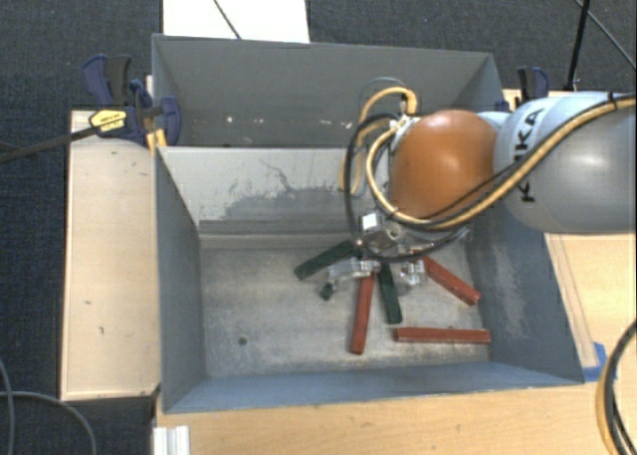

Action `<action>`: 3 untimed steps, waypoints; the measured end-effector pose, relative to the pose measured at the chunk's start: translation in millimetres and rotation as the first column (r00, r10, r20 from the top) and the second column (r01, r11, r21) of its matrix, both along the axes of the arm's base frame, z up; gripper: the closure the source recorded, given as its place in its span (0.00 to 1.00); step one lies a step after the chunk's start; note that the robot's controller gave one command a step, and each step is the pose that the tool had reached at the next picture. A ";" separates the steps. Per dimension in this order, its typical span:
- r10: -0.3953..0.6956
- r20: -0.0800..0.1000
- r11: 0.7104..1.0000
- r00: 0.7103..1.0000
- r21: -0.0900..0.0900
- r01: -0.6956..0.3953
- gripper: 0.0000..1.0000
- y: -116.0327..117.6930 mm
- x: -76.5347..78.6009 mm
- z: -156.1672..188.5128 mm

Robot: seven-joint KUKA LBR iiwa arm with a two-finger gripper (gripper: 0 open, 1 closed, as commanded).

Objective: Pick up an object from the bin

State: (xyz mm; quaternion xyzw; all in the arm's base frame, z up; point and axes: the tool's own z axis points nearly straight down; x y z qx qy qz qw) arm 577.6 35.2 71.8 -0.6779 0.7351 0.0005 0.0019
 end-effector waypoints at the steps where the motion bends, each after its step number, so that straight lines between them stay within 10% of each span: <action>1: -0.003 0.001 1.000 1.000 0.001 0.003 1.00 0.9 1.1 2.7; 3: -0.021 0.003 1.000 1.000 -0.001 0.021 1.00 2.3 2.8 49.4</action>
Offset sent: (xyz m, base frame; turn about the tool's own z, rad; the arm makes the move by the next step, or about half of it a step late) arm 0.0000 0.0000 0.0000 0.0000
